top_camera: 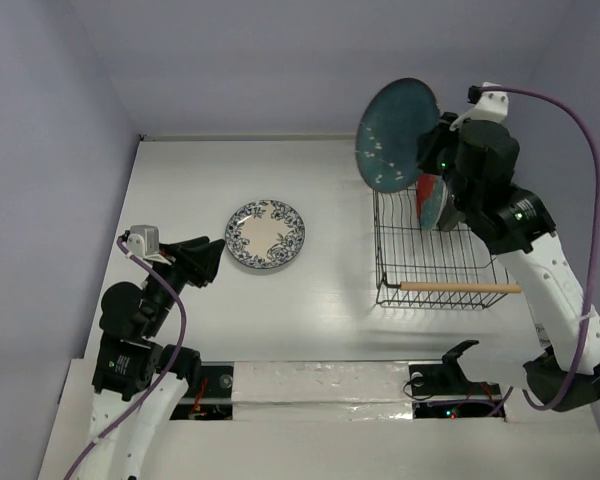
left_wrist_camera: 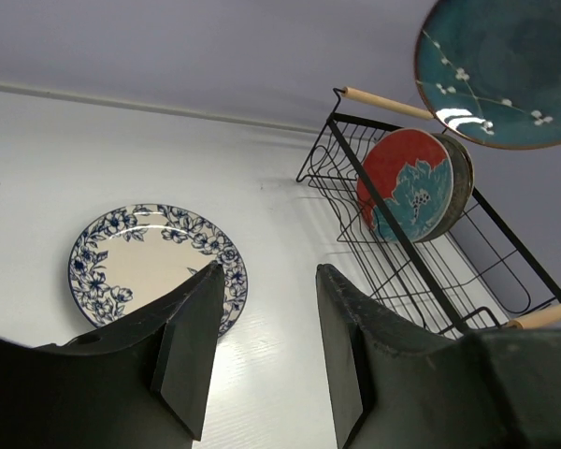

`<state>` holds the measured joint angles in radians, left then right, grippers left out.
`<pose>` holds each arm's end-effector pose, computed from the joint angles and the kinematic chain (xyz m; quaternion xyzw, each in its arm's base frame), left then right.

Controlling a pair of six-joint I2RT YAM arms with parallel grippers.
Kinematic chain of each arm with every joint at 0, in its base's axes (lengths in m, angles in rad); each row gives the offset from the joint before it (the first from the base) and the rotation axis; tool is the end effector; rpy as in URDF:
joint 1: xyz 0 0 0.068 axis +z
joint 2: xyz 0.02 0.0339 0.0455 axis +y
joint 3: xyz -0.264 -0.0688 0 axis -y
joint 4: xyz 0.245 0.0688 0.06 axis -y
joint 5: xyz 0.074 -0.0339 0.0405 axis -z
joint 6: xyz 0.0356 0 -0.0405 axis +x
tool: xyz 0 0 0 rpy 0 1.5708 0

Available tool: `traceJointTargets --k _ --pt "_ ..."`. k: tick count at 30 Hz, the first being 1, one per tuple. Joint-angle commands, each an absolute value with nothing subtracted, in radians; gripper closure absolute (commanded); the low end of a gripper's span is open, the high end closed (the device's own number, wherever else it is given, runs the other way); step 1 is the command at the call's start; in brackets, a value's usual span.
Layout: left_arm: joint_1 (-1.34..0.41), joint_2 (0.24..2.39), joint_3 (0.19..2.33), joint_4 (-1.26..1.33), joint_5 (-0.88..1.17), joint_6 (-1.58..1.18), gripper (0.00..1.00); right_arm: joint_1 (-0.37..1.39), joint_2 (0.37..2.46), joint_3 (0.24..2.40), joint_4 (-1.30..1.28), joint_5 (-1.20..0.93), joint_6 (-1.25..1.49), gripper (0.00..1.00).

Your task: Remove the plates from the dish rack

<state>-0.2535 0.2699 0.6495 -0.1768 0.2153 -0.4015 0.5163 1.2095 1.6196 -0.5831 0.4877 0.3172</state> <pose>0.0731 -0.0268 0.3523 0.0366 0.6327 -0.3122 0.7078 0.2094 0.0997 0.4950 0.0807 0.7547 0.0837 0.6457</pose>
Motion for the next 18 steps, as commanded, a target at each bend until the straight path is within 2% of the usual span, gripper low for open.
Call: traceJointTargets --k 1,7,18 --pt "-0.250 0.293 0.658 -0.135 0.224 -0.400 0.59 0.601 1.288 1.588 -0.224 0.203 0.475 1.00" --pt "-0.250 0.288 0.658 -0.140 0.212 -0.402 0.59 0.702 1.509 1.574 -0.029 0.022 0.646 1.00" --pt "-0.250 0.285 0.657 -0.135 0.224 -0.400 0.59 0.735 1.802 1.609 0.110 -0.034 0.807 1.00"
